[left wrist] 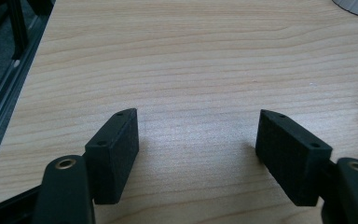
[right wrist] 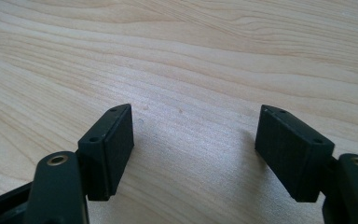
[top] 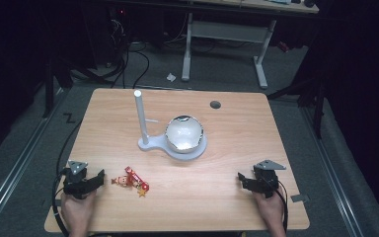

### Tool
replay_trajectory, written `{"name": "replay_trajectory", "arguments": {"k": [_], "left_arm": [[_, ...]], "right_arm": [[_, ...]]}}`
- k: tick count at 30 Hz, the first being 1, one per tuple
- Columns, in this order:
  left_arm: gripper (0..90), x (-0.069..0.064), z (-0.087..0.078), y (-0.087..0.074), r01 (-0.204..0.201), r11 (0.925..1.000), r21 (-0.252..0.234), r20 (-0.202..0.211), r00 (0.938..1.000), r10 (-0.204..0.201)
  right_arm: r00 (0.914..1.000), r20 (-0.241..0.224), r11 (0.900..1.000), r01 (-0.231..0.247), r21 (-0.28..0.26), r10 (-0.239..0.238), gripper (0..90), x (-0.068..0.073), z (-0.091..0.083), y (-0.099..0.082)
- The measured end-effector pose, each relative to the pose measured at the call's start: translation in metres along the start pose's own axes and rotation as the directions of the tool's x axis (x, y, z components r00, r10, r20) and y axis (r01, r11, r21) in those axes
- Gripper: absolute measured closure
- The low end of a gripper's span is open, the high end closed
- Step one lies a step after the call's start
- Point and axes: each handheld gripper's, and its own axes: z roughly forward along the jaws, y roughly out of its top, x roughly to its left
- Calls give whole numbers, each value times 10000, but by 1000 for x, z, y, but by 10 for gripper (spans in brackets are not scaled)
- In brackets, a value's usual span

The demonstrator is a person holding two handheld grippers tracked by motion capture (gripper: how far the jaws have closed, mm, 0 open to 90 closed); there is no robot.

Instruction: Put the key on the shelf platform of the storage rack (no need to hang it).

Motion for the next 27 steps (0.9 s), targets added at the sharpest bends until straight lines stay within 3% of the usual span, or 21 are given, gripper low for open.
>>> {"name": "replay_trajectory", "arguments": {"k": [23, 27], "left_arm": [[297, 1, 0, 0, -154, 9999, 10, 218, 9996, 154], [284, 5, -3, 0, 222, 9998, 18, 455, 9987, -223]], "right_arm": [[10000, -3, 10000, -12, 5, 12, 282, 0, 0, 0], [10000, -1, 10000, -12, 4, 12, 282, 0, 0, 0]]}}
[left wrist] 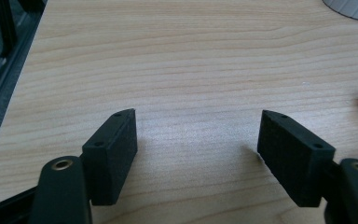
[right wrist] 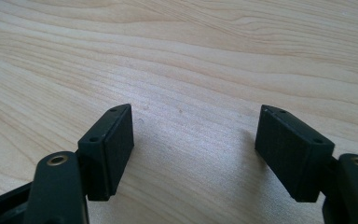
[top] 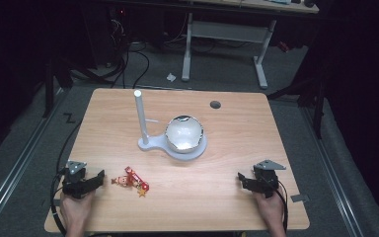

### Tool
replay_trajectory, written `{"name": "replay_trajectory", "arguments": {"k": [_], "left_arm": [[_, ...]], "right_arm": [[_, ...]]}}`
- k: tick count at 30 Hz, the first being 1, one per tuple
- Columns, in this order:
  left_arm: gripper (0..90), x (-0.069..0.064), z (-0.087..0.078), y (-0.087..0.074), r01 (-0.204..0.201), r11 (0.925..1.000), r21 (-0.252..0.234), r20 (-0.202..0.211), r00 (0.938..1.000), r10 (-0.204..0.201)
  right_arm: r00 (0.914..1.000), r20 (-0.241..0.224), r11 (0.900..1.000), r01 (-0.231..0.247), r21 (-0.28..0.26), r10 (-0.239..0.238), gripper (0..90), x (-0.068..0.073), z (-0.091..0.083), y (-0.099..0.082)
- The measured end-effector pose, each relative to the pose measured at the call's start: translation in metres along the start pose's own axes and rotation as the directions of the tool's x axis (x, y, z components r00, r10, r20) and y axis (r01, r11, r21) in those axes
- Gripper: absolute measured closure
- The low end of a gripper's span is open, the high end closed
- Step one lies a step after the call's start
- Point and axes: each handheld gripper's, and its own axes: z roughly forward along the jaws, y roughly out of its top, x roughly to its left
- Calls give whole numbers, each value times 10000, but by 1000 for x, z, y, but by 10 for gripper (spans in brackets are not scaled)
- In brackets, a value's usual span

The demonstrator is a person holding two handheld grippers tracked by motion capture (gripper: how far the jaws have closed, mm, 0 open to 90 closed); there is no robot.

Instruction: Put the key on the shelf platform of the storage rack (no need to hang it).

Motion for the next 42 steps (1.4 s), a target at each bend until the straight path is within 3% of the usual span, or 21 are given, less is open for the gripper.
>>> {"name": "replay_trajectory", "arguments": {"k": [9, 11, 17, 23, 28, 29, 33, 37, 42], "left_arm": [[258, -3, -11, 1, -35, 9998, -207, 507, 9987, 46], [250, -4, -17, 1, 109, 9995, -290, 798, 9968, -86], [245, -9, -29, -1, 55, 9989, -465, 1269, 9919, 5], [248, -16, -41, -4, -292, 9982, -519, 1734, 9841, 378], [241, -28, -45, -7, -746, 9959, -509, 2175, 9724, 839], [241, -34, -44, -7, -956, 9945, -418, 2326, 9671, 1027], [233, -44, -38, -6, -1358, 9904, -243, 2413, 9606, 1377], [230, -49, -33, -4, -1641, 9862, -228, 2392, 9569, 1648], [226, -55, -24, -3, -1739, 9847, -66, 2538, 9522, 1698]], "right_arm": [[10000, 0, 10000, 2, 1, -2, 282, 0, 0, 0], [10000, 0, 10000, 1, 0, -1, 282, 0, 0, 0], [10000, 1, 10000, 4, 0, -4, 282, 0, 0, 0], [10000, -32, 10000, 65, -18, -65, 284, 0, 0, 0], [9999, -43, 10000, 93, -23, -93, 284, 0, 0, 0], [9999, -42, 10000, 96, -23, -96, 284, 0, 0, 0], [9999, -43, 10000, 96, -25, -96, 284, 0, 0, 0], [9999, -41, 10000, 96, -24, -96, 284, 0, 0, 0], [9999, -46, 9999, 100, -22, -100, 284, 0, 0, 0]]}}
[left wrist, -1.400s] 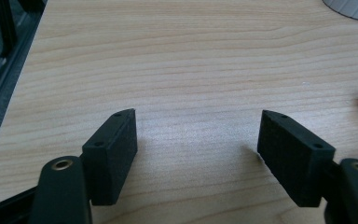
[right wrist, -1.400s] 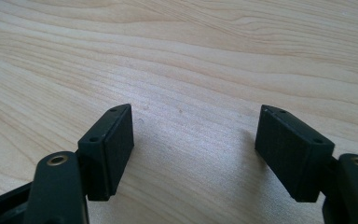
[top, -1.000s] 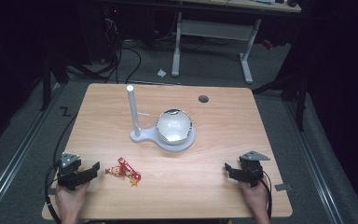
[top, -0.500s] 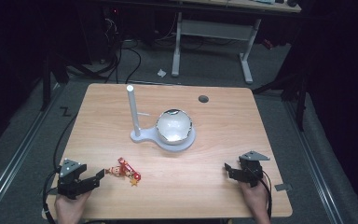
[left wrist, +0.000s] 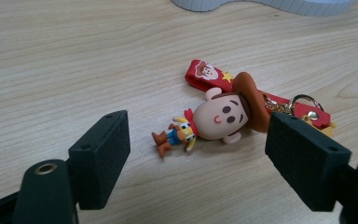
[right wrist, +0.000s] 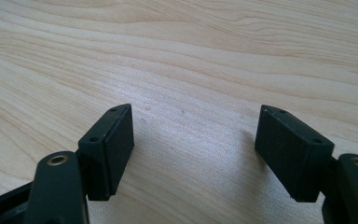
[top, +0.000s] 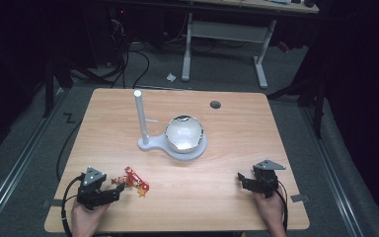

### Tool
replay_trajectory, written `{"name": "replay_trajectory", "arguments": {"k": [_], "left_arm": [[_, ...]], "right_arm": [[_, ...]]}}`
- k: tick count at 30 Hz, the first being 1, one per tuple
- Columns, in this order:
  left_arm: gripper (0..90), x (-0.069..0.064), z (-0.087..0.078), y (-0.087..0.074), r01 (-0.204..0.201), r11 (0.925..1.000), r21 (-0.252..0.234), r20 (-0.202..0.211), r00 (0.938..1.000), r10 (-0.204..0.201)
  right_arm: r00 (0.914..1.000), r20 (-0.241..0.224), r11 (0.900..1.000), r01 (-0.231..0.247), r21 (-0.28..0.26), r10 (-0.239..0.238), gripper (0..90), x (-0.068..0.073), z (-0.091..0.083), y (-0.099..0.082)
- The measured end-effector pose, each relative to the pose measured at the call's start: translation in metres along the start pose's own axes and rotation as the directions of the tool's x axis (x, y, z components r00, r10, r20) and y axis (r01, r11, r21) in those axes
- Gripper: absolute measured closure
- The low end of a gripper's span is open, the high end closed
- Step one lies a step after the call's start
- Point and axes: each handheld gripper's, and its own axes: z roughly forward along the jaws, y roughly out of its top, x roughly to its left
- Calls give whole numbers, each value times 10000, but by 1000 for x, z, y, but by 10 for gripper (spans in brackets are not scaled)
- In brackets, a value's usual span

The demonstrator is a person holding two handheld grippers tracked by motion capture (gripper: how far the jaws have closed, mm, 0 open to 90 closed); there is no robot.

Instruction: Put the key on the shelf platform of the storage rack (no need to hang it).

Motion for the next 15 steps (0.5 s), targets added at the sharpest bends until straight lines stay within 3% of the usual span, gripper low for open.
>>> {"name": "replay_trajectory", "arguments": {"k": [4, 15], "left_arm": [[226, -2, 7, 0, -28, 9997, 225, 111, 9999, 25], [256, -6, 17, 4, -24, 10000, 31, 620, 9981, 22]], "right_arm": [[10000, 0, 10000, -2, -1, 2, 284, 0, 0, 0], [10000, -1, 10000, -4, -2, 4, 284, 0, 0, 0]]}}
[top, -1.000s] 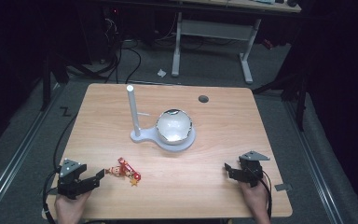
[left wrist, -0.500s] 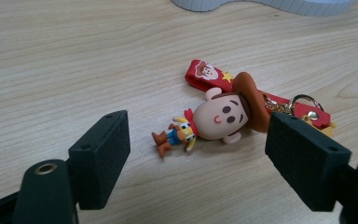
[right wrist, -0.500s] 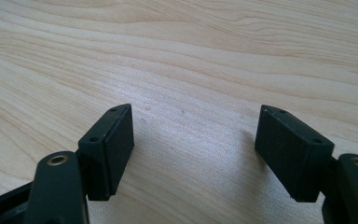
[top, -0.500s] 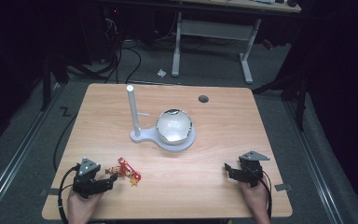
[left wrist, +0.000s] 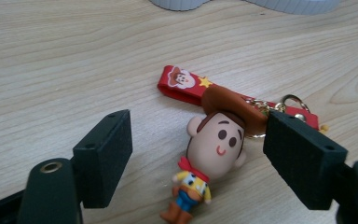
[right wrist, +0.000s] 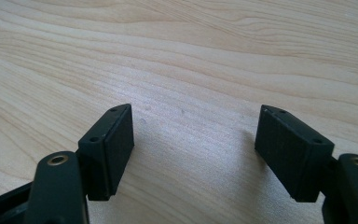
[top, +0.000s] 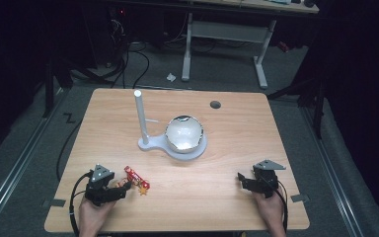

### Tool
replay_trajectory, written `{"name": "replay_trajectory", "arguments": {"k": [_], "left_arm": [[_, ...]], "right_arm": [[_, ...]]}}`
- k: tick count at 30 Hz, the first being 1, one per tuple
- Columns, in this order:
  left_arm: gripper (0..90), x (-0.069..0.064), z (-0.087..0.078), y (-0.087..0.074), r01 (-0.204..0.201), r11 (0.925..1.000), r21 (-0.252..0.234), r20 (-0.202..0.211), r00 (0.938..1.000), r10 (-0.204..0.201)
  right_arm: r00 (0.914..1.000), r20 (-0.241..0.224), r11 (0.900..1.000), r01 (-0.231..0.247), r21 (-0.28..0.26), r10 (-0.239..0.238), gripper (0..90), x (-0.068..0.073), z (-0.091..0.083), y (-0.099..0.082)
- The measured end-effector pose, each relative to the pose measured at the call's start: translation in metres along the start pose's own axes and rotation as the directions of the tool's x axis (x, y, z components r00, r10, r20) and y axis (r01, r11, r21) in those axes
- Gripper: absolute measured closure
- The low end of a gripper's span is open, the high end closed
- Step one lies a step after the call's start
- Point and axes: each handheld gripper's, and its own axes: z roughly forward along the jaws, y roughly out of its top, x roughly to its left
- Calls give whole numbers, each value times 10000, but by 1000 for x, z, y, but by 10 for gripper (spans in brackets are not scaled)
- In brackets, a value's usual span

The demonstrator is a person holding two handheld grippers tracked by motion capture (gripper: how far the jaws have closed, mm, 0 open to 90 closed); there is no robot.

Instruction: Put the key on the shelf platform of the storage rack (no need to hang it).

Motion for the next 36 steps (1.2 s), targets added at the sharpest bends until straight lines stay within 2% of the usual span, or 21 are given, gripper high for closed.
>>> {"name": "replay_trajectory", "arguments": {"k": [5, 7, 9, 10, 13, 21, 28, 36], "left_arm": [[302, -3, 3, 0, -149, 9999, 61, 262, 9995, 147], [348, -6, 5, 0, -203, 9997, 111, 306, 9993, 200], [400, -10, 9, 0, -414, 9982, 429, 206, 9990, 405], [425, -13, 10, -1, -631, 9973, 379, 39, 9980, 630], [500, -14, 10, 0, -609, 9974, 384, 77, 9981, 606], [513, -15, 10, 0, -556, 9977, 393, 40, 9985, 554], [517, -17, 4, 4, -489, 9988, 50, 132, 9987, 488], [519, -19, -8, 16, -496, 9982, -323, 167, 9986, 502]], "right_arm": [[10000, 0, 10000, 4, 0, -4, 283, 0, 0, 0], [10000, 3, 10000, 0, 4, 0, 283, 0, 0, 0], [10000, -2, 10000, 4, 1, -4, 283, 0, 0, 0], [10000, -1, 10000, 5, 1, -5, 283, 0, 0, 0], [10000, -3, 10000, 6, -1, -6, 283, 0, 0, 0], [10000, -3, 10000, -1, 1, 1, 283, 0, 0, 0], [10000, -4, 10000, 5, 1, -5, 283, 0, 0, 0], [10000, -5, 10000, 3, -1, -3, 283, 0, 0, 0]]}}
